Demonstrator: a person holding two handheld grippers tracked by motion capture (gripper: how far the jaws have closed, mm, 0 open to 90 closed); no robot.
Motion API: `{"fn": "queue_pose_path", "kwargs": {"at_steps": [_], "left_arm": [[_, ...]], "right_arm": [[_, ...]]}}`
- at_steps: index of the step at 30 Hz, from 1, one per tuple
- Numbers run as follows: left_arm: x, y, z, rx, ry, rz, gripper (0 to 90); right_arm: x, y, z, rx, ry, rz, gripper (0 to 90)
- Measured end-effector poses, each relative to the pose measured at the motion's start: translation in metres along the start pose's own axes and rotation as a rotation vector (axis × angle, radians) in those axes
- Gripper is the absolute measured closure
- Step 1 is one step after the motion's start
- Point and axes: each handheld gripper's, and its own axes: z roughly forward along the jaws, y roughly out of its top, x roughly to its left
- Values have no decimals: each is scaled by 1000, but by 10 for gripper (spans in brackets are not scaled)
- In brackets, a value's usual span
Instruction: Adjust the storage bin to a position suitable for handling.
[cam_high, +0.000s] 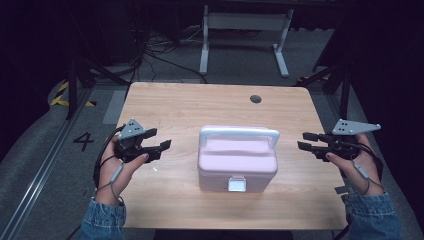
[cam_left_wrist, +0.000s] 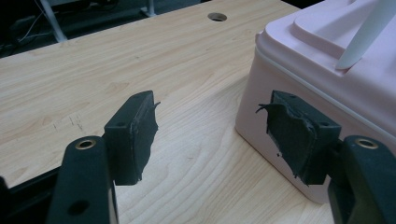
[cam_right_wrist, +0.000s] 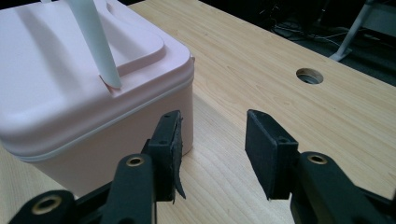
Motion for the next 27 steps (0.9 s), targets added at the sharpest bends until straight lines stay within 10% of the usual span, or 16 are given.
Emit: {"fn": "queue_pose_path", "kwargs": {"at_steps": [27], "left_arm": [[-47, 36, 28, -47, -169, 75, 252]], "right_arm": [[3, -13, -11, 21, -45, 21, 553]]}}
